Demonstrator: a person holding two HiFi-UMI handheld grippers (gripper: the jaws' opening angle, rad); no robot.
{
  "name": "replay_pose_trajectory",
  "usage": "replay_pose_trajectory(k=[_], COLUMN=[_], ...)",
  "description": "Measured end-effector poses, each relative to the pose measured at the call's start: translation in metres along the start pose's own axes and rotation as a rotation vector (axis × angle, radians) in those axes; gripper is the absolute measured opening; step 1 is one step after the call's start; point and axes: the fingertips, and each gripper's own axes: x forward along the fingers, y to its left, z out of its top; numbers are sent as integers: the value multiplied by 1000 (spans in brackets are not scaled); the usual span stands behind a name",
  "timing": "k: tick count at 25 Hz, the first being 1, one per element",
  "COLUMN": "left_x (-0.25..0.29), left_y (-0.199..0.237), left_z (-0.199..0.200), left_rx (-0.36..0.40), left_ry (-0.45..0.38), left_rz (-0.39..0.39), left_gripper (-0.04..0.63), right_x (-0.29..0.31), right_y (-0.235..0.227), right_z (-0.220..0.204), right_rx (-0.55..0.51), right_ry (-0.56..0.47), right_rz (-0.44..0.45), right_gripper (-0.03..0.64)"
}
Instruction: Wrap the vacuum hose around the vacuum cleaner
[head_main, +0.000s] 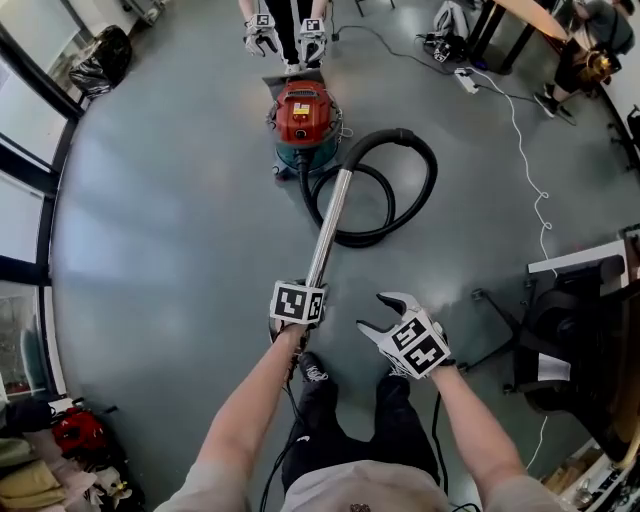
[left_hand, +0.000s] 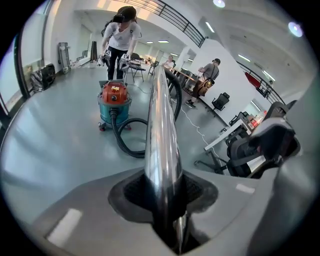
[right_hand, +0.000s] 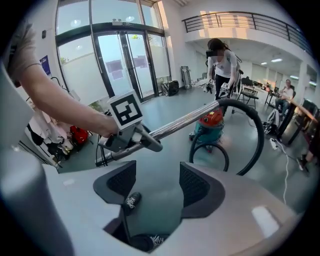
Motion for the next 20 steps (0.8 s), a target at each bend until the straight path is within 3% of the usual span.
replay_pose_trajectory(k=[6,10,15,20], left_x=[58,105,159,205], left_y=[-54,-72,-86,-95], left_z=[19,30,39,45], left_rx=[-110,-91,-52,-86], left_ry=[-43,-51,-61,-86], left_rz=[-4,-9,-13,-23], left_gripper=[132,132,132,132], right_x=[2,19,61,106], right_y=[3,-8,-34,-51], right_z=[-68,-114,-152,-184], right_rx=[46,105,253,396], right_ry=[43,49,18,-15], right_rz=[136,179,201,220], right_gripper=[301,298,278,275])
